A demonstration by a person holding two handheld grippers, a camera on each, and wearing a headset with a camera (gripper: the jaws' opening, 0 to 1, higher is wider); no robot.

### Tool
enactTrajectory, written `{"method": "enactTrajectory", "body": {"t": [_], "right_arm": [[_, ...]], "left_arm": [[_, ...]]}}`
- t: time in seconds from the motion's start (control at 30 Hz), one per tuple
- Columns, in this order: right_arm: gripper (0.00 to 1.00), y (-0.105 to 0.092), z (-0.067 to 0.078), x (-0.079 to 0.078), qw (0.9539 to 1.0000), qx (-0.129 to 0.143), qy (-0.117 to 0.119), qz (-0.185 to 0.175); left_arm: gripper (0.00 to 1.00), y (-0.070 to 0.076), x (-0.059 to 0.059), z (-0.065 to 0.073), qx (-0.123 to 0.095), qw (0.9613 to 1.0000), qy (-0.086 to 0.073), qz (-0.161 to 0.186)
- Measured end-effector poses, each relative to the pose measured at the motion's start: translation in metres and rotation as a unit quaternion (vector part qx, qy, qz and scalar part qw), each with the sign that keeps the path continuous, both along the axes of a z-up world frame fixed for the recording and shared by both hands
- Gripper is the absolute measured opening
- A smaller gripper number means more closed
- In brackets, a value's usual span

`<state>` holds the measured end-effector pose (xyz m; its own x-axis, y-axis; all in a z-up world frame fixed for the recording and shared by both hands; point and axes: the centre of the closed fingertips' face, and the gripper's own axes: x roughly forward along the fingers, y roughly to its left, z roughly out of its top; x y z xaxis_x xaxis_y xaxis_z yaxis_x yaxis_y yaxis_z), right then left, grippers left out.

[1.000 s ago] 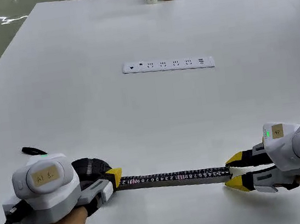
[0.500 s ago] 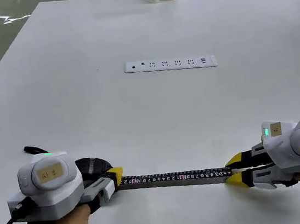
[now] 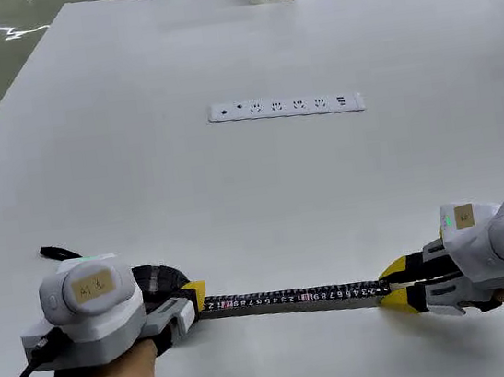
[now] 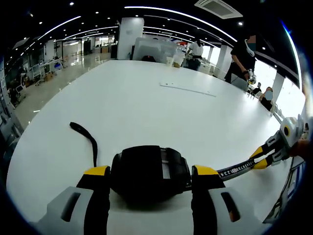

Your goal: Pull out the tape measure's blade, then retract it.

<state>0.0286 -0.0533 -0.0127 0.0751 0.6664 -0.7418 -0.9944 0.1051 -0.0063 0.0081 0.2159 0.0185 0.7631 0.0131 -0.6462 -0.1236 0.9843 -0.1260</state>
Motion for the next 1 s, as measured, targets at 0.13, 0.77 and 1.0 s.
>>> {"method": "enactTrajectory", "body": {"t": [0.13,0.77,1.0], "right_arm": [[0.1,-0.0002,0.0001,-0.0005,1.0,0.0,-0.002,0.0],[0.09,-0.0005,0.0001,-0.0011,0.9998,-0.01,-0.015,0.006],[0.09,-0.0011,-0.0001,-0.0003,0.9998,-0.012,-0.016,0.005]], "left_arm": [[0.62,0.0009,0.0002,-0.0015,0.002,1.0,0.001,0.004],[0.61,0.0013,0.0,-0.0056,0.02,0.9996,0.019,0.005],[0.59,0.0018,0.0002,-0.0059,0.027,0.9994,0.021,0.002]]}}
